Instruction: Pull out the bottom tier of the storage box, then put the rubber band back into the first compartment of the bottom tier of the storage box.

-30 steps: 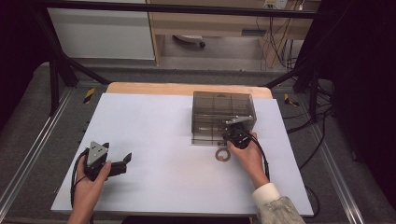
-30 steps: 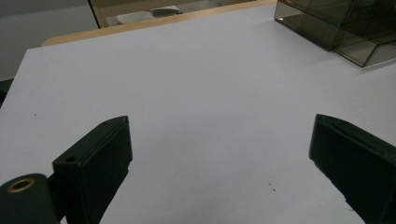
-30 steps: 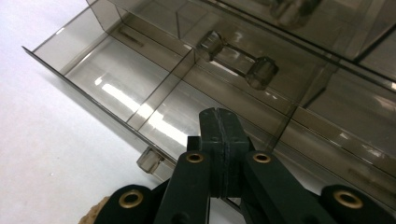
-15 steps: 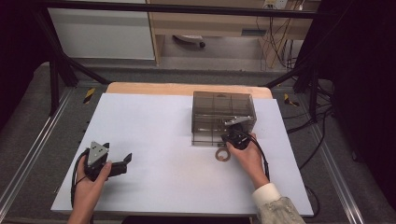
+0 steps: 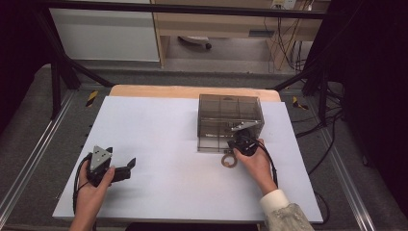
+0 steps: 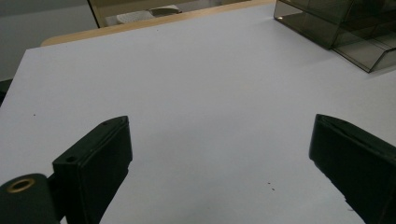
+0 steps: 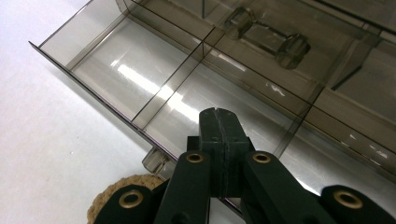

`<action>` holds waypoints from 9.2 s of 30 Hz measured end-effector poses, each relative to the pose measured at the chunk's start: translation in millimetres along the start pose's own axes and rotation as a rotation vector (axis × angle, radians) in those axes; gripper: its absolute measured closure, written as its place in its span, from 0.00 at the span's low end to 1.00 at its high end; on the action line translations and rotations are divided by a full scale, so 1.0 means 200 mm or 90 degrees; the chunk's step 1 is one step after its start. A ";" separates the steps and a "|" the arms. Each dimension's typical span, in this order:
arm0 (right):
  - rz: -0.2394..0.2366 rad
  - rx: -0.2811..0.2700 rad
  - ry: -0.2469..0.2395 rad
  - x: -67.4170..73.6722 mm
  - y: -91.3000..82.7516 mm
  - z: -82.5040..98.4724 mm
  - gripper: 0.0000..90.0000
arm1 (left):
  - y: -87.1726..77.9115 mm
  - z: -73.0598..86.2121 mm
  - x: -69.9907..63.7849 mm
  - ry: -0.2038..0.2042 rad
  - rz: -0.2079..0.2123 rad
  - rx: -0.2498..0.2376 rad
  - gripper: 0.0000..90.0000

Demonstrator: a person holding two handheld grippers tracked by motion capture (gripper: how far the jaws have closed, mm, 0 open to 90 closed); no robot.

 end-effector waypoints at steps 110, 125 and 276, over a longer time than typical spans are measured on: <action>-0.035 -0.006 -0.029 0.22 -0.06 0.04 0.95 | 0.00 0.01 -0.01 0.011 0.005 0.019 0.06; 0.020 -0.100 0.005 0.11 -0.38 0.06 0.26 | 0.00 0.01 -0.01 0.008 0.003 0.016 0.06; -0.122 -0.072 -0.095 0.41 -0.37 0.18 0.94 | 0.02 0.02 0.01 -0.022 -0.004 0.024 0.05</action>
Point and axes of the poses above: each handheld gripper's, and its own axes: y roughly forward along the jaws, z roughly out of its underside, x roughly to its left, the point moved 4 cm from there along y, roughly forward along the jaws, and after that the axes turned 15 degrees about -x, right-handed, at the moved point
